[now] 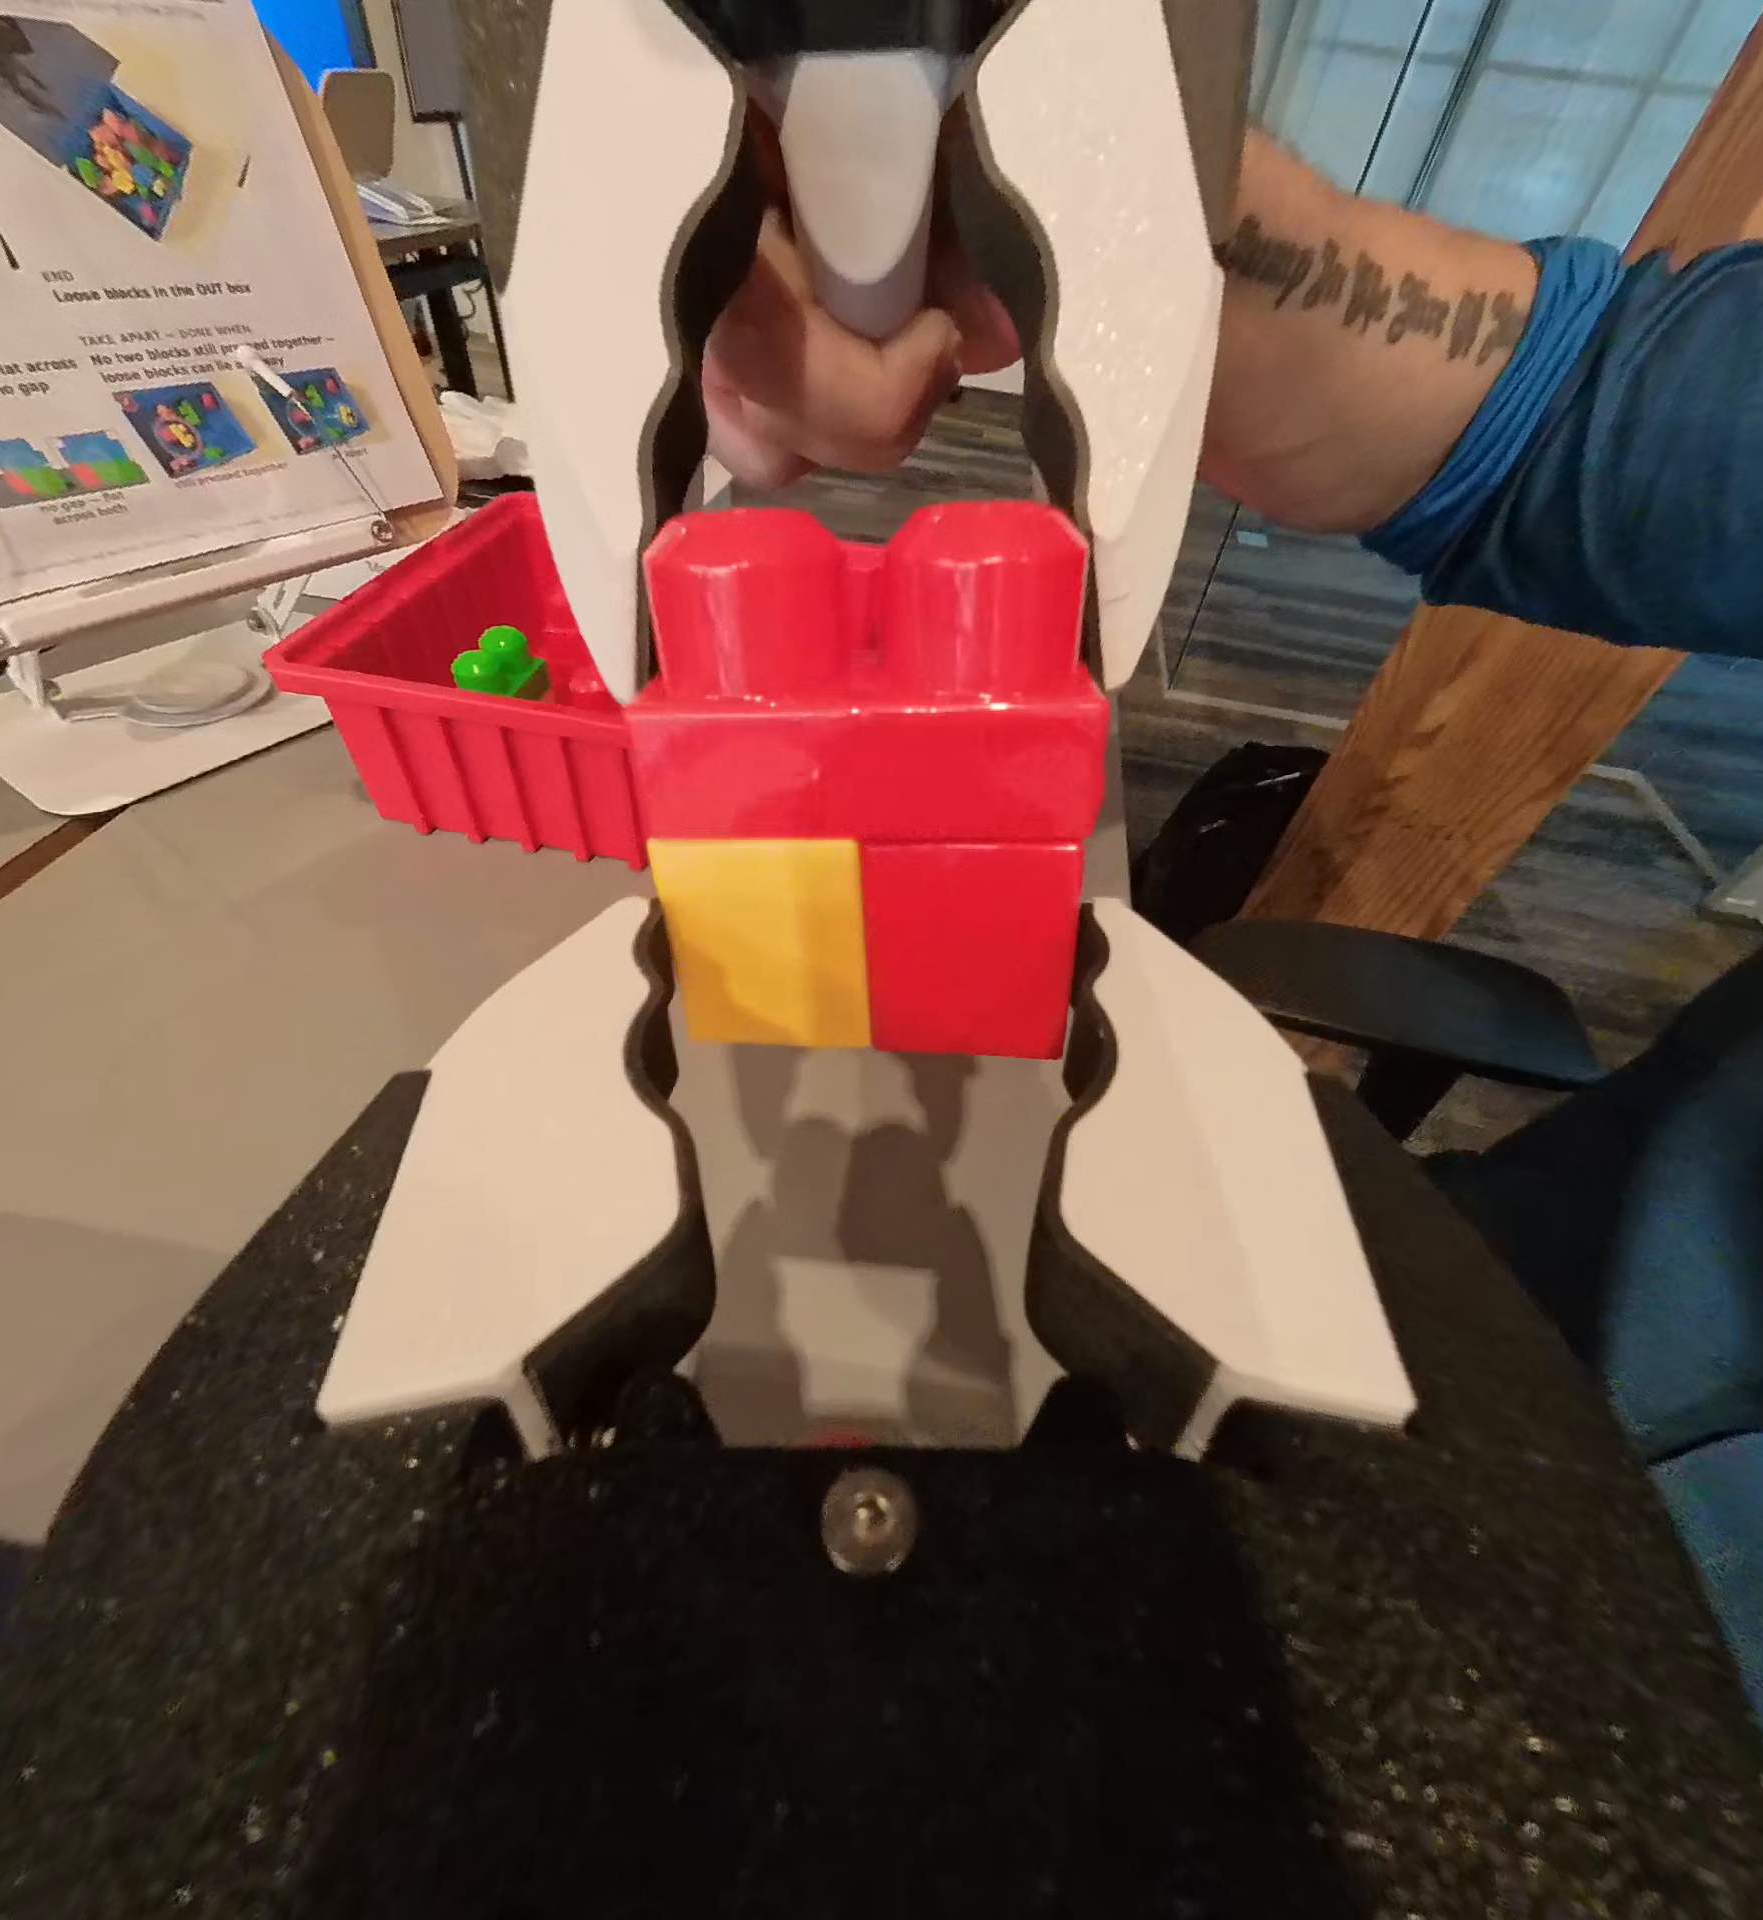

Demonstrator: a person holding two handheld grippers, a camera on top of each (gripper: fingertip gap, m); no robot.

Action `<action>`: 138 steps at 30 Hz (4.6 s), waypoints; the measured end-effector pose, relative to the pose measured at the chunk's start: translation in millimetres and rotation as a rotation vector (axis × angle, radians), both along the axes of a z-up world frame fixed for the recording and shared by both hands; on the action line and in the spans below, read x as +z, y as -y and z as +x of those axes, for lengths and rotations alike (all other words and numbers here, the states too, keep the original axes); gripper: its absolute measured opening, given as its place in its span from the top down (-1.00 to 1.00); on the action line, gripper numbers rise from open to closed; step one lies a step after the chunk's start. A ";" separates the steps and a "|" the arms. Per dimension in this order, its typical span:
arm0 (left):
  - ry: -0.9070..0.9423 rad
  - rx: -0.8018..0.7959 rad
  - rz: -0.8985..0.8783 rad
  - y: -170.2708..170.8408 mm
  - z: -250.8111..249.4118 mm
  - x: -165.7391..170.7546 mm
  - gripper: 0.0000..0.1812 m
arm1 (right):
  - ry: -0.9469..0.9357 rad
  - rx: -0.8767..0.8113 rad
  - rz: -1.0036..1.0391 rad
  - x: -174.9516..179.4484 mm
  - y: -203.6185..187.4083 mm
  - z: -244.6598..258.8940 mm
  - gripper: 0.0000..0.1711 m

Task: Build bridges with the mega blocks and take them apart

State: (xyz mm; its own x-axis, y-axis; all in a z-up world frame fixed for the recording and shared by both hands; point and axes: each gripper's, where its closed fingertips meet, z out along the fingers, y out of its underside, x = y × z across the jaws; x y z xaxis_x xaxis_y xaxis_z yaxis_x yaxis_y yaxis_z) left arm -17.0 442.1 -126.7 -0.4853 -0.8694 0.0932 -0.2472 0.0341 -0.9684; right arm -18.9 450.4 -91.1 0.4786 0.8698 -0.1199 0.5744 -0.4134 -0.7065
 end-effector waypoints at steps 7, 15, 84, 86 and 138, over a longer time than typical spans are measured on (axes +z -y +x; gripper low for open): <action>0.004 0.001 -0.015 0.8 -2.3 1.5 0.20 | -0.035 0.000 -0.006 2.0 -0.3 -2.4 0.23; 0.059 0.043 -0.049 -5.3 -4.5 13.0 0.20 | -0.055 -0.044 0.021 5.6 -2.4 0.4 0.23; 0.072 0.235 0.022 -53.2 -6.4 23.4 -0.03 | 0.250 -1.262 -0.189 -54.1 63.0 332.0 0.23; 0.083 0.228 0.030 -50.7 -6.2 27.7 -0.03 | 0.276 -1.342 -0.239 -67.7 78.9 357.1 0.23; 0.031 0.164 0.068 -44.7 -3.0 24.5 -0.06 | 0.264 -1.420 -0.215 -91.0 57.7 368.5 0.07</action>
State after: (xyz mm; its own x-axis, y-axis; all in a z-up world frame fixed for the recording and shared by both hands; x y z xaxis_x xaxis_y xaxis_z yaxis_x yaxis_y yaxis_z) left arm -20.0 486.8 -102.2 -0.3380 -0.9409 0.0188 -0.2247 0.0613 -0.9725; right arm 349.5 392.7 -182.1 0.9296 -0.3662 0.0418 -0.2979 -0.8133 -0.4997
